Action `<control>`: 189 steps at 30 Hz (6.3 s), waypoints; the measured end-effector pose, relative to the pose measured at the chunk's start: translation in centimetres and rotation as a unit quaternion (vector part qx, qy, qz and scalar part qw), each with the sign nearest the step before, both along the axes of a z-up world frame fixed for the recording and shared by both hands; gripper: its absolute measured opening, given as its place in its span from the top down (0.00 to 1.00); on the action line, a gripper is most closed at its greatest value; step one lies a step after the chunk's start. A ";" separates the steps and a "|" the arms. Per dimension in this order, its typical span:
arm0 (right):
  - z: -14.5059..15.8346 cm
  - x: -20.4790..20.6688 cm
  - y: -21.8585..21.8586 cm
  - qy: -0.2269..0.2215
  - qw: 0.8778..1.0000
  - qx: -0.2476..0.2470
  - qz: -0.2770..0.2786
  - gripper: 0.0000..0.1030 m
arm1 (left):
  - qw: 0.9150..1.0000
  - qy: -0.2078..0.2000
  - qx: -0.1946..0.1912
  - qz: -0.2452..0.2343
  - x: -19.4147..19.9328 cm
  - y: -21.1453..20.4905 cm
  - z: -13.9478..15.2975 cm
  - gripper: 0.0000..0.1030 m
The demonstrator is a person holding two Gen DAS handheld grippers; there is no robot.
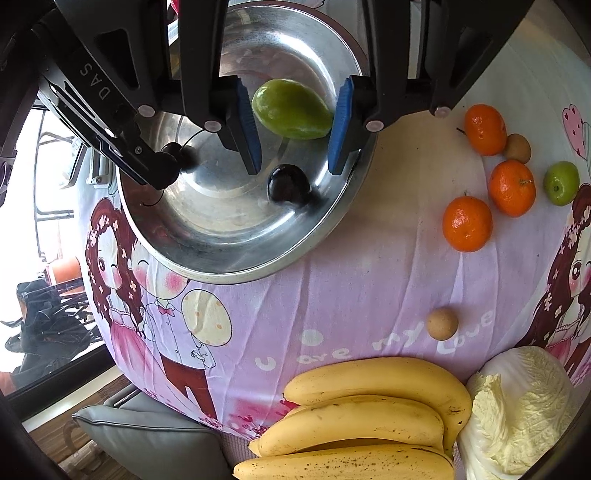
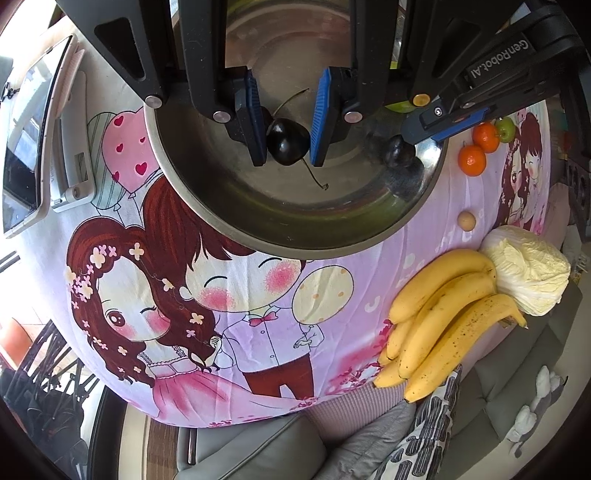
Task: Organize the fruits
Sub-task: 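Open the left tool to drop the plum into the bowl while the right tool releases the cherry, then withdraw both open tools from the bowl toward the tangerines and kiwi, then close the right tool on a tangerine while the left tool moves toward the brown kiwi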
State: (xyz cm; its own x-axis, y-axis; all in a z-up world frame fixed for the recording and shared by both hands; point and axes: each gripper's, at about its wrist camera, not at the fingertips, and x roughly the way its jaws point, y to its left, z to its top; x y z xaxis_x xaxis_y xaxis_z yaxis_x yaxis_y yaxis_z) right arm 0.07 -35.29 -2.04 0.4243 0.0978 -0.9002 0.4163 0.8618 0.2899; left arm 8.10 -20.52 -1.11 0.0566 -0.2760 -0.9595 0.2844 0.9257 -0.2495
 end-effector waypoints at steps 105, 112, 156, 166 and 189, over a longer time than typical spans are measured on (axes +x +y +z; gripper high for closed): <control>0.5 4.8 18.5 -0.037 0.971 0.008 0.236 0.03 | 0.959 -0.035 0.058 0.275 -2.0 30.3 2.0 0.05; 0.3 5.3 19.4 -0.029 0.971 0.021 0.237 0.03 | 0.965 -0.031 0.052 0.255 -2.5 28.1 2.5 0.05; -2.9 6.6 23.8 0.000 0.956 0.007 0.292 0.02 | 0.967 -0.035 0.002 0.254 1.0 28.2 -1.0 0.05; -2.7 6.0 23.8 -0.010 0.956 0.003 0.293 0.07 | 0.975 -0.033 -0.009 0.219 1.3 25.5 -1.2 0.05; -2.8 5.5 24.2 -0.016 0.954 -0.003 0.299 0.62 | 0.984 -0.012 -0.062 0.167 1.6 19.3 -2.9 0.65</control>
State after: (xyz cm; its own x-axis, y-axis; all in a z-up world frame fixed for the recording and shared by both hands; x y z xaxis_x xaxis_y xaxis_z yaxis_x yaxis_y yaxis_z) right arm 5.55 -11.06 -4.81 0.3224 0.3257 -0.8888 -0.1596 0.9442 0.2881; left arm 9.69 -1.23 -3.98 0.1873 -0.3525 -0.9169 -0.0236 0.9315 -0.3630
